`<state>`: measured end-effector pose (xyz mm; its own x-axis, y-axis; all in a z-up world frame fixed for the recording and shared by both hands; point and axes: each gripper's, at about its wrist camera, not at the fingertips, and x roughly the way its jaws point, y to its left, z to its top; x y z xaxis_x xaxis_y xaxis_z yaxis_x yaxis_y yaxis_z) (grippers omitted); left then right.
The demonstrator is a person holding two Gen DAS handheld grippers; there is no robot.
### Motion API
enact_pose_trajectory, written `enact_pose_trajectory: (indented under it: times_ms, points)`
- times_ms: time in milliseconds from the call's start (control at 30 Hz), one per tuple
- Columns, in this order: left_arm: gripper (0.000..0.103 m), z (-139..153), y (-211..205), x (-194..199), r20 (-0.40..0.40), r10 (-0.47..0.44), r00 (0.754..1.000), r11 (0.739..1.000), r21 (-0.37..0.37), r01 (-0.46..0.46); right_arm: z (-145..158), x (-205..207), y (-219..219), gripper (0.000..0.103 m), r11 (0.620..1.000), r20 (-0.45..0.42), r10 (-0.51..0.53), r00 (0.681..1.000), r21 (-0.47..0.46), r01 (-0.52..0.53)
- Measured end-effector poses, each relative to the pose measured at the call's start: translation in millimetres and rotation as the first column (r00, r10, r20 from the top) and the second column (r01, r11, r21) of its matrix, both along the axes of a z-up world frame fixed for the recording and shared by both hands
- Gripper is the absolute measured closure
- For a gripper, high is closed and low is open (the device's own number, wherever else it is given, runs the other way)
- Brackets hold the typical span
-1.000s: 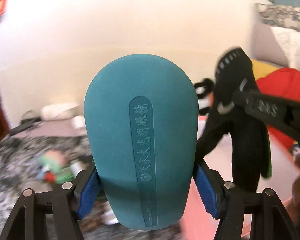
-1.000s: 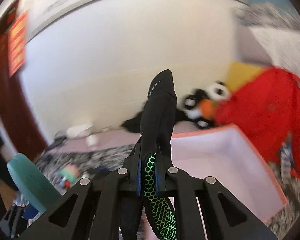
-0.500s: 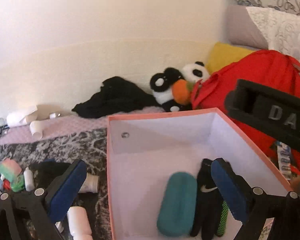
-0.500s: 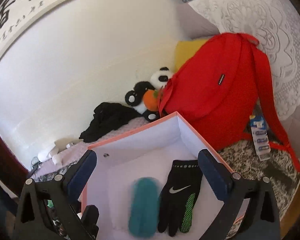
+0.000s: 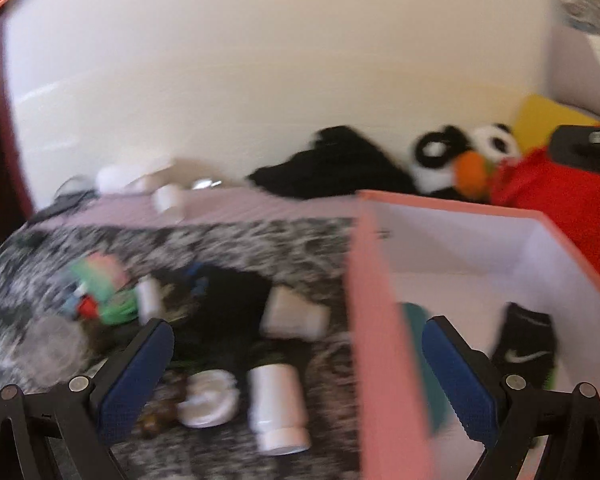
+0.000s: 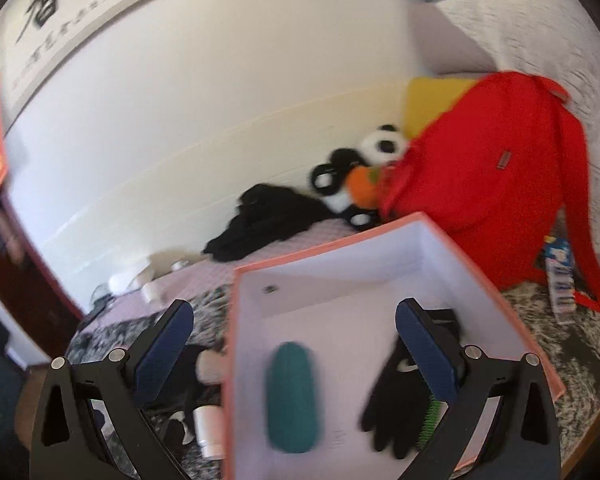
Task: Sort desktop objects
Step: 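Carry insole and glove into the pink box and open both grippers, then grasp the clear flower container with left gripper while right grasps white pill bottle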
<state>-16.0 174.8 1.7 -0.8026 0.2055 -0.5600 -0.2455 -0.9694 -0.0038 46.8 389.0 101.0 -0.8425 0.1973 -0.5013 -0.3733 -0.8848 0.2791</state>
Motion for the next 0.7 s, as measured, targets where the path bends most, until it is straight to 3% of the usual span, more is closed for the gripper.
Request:
enact_pose_trajectory:
  times_ms: [333, 600, 700]
  points:
    - [0.001, -38.3, -115.8, -53.8, 0.071, 0.235, 0.97, 0.972, -0.045, -0.232, -23.0, -46.5, -101.8, 0.0, 0.981, 0.095, 0.17, 0.981, 0.078, -0.178]
    - [0.001, -69.2, -188.9, -112.7, 0.194, 0.327, 0.925, 0.945, -0.065, -0.32, -52.6, -76.3, -145.2, 0.0, 0.966, 0.168, 0.236, 0.957, 0.069, -0.25]
    - [0.001, -80.1, -196.0, -123.3, 0.201, 0.326, 0.924, 0.945, -0.108, -0.31, -60.7, -85.4, -155.7, 0.0, 0.963, 0.179, 0.254, 0.951, 0.042, -0.265]
